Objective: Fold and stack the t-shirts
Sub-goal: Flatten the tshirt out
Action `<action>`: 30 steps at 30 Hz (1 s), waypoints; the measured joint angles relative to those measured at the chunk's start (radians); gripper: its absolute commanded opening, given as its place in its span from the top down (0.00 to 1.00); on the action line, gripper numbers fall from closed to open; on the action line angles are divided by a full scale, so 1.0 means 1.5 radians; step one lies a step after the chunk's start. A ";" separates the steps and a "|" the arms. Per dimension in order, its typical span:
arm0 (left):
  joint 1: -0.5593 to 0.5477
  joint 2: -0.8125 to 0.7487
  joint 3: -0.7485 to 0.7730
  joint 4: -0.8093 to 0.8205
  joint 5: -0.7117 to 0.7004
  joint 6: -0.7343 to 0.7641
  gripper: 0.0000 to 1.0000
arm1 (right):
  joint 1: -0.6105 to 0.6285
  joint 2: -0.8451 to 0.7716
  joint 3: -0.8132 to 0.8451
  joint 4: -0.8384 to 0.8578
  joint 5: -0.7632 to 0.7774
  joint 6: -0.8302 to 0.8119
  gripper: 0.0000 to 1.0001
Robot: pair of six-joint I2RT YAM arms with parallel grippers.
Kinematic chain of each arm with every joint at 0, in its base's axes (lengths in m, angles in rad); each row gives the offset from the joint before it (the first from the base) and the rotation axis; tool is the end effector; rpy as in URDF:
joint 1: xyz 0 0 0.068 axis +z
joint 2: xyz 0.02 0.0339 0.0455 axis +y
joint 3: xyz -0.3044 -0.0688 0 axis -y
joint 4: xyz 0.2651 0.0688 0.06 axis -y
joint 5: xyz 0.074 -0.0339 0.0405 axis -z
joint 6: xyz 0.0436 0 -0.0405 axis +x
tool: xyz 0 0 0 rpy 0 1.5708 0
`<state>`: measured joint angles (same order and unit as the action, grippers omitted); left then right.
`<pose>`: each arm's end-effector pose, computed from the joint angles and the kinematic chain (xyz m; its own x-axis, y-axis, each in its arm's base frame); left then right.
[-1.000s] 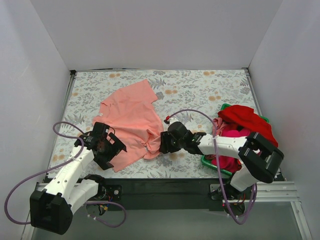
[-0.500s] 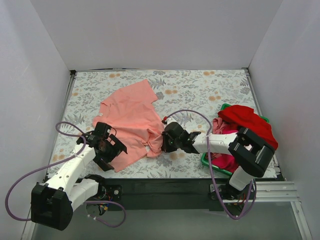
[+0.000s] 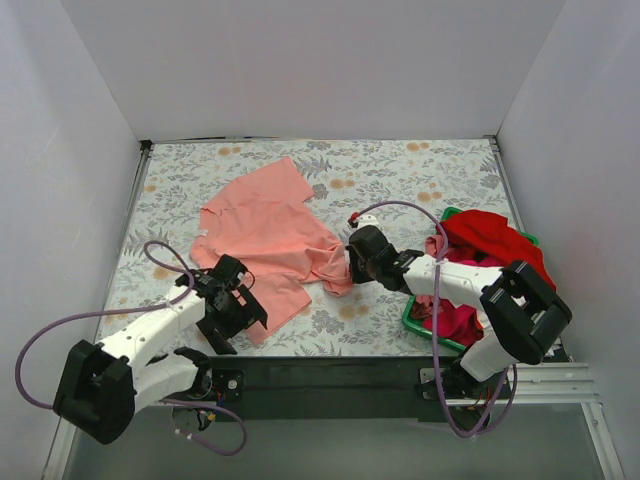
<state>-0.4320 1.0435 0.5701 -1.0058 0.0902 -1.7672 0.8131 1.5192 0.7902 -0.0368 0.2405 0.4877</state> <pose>0.1263 -0.0625 0.1922 -0.2398 -0.9650 0.1058 -0.9698 0.2331 -0.0722 0.2315 0.2296 0.2050 -0.6961 -0.0736 -0.7141 -0.2958 0.9358 0.1919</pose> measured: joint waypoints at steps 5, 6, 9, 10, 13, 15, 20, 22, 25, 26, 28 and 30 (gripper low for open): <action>-0.084 0.070 -0.008 0.027 -0.002 -0.036 0.19 | 0.001 0.000 0.000 -0.011 -0.003 -0.014 0.99; -0.094 0.085 -0.008 0.034 -0.005 -0.042 0.23 | 0.001 0.000 0.000 -0.011 -0.003 -0.015 0.99; -0.116 0.129 0.003 0.036 -0.027 -0.059 0.35 | 0.001 -0.002 -0.001 -0.012 -0.005 -0.016 0.99; -0.122 0.139 0.007 0.031 -0.033 -0.064 0.37 | 0.001 -0.005 -0.002 -0.012 -0.005 -0.016 0.99; -0.129 0.160 0.023 0.034 -0.041 -0.072 0.40 | 0.001 -0.017 -0.006 -0.013 -0.006 -0.016 0.99; -0.131 0.173 0.033 0.042 -0.044 -0.076 0.40 | 0.001 -0.028 -0.012 -0.014 -0.007 -0.016 0.99; -0.131 0.200 0.051 0.051 -0.048 -0.074 0.45 | 0.001 -0.045 -0.026 -0.017 -0.007 -0.016 0.99; -0.132 0.215 0.061 0.053 -0.046 -0.070 0.58 | 0.001 -0.049 -0.031 -0.017 -0.007 -0.016 0.99; -0.132 0.232 0.071 0.059 -0.042 -0.065 0.86 | 0.001 -0.054 -0.036 -0.022 -0.007 -0.016 0.99; -0.132 0.236 0.074 0.058 -0.041 -0.065 0.95 | 0.001 -0.056 -0.036 -0.025 -0.006 -0.016 0.99; -0.132 0.241 0.075 0.049 -0.042 -0.057 1.00 | 0.001 -0.062 -0.036 -0.027 -0.004 -0.017 0.99; -0.132 0.241 0.077 0.048 -0.044 -0.053 1.00 | 0.001 -0.068 -0.036 -0.029 -0.003 -0.023 0.99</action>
<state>-0.6296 1.4052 0.6857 -0.9344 0.0238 -1.8469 0.8139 1.4178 0.7357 -0.0807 0.2359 0.4526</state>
